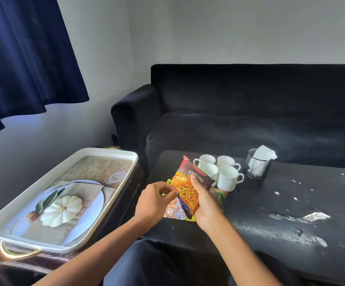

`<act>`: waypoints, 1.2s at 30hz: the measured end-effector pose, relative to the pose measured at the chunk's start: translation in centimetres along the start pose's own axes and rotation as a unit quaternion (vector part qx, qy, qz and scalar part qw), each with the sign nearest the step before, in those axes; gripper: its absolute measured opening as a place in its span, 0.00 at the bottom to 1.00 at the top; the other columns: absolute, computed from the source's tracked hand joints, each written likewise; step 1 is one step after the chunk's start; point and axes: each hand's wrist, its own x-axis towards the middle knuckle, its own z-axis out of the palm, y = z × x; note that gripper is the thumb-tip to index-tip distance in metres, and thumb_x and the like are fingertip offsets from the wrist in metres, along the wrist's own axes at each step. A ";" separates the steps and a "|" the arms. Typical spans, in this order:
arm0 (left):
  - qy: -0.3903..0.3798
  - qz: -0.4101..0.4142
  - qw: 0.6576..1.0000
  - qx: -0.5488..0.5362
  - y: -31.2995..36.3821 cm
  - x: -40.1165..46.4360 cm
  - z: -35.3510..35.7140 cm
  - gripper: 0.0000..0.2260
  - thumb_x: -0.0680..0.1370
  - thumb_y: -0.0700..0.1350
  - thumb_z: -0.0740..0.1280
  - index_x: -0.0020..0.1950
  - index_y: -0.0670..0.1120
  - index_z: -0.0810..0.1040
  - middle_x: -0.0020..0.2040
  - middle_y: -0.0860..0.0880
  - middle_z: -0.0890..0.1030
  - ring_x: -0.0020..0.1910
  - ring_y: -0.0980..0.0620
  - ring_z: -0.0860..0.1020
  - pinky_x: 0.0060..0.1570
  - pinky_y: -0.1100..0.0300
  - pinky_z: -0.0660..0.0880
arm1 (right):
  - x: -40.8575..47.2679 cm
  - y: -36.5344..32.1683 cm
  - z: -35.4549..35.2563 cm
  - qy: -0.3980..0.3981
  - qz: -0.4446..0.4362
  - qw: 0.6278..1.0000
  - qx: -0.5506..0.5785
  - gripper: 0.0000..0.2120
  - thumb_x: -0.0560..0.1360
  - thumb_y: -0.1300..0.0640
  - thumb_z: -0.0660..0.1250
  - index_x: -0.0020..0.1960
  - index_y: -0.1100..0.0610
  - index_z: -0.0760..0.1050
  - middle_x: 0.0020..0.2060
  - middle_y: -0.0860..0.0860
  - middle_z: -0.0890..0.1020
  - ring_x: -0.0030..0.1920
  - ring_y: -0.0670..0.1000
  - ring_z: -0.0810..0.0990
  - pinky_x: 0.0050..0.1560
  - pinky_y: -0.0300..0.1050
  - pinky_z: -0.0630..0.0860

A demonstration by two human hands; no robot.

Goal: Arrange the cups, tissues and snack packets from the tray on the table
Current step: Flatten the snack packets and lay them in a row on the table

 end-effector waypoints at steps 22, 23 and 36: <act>-0.009 -0.045 0.997 -0.067 0.3 0.8 -1.3 0.08 0.78 0.51 0.65 0.48 0.47 0.79 0.45 0.50 0.82 0.42 0.55 0.79 0.47 0.58 0.76 | 0.8 -1.0 -0.9 0.064 0.012 0.996 0.058 0.32 0.69 0.52 0.74 0.69 0.55 0.66 0.61 0.57 0.78 0.58 0.60 0.78 0.60 0.65 0.73; -0.030 -0.058 0.994 -0.083 0.3 0.7 -1.1 0.10 0.78 0.52 0.66 0.50 0.46 0.79 0.47 0.49 0.83 0.43 0.54 0.79 0.49 0.58 0.76 | 0.7 -0.9 -0.9 0.063 0.020 0.996 0.060 0.32 0.69 0.52 0.74 0.69 0.55 0.65 0.61 0.57 0.78 0.58 0.60 0.78 0.59 0.65 0.74; -0.021 -0.101 0.961 -0.257 1.1 0.1 -0.8 0.02 0.73 0.44 0.72 0.41 0.47 0.82 0.38 0.52 0.83 0.33 0.63 0.80 0.30 0.74 0.73 | -0.2 -0.2 -0.1 0.032 0.036 0.997 0.064 0.30 0.70 0.54 0.72 0.69 0.57 0.66 0.60 0.58 0.78 0.57 0.60 0.79 0.58 0.62 0.75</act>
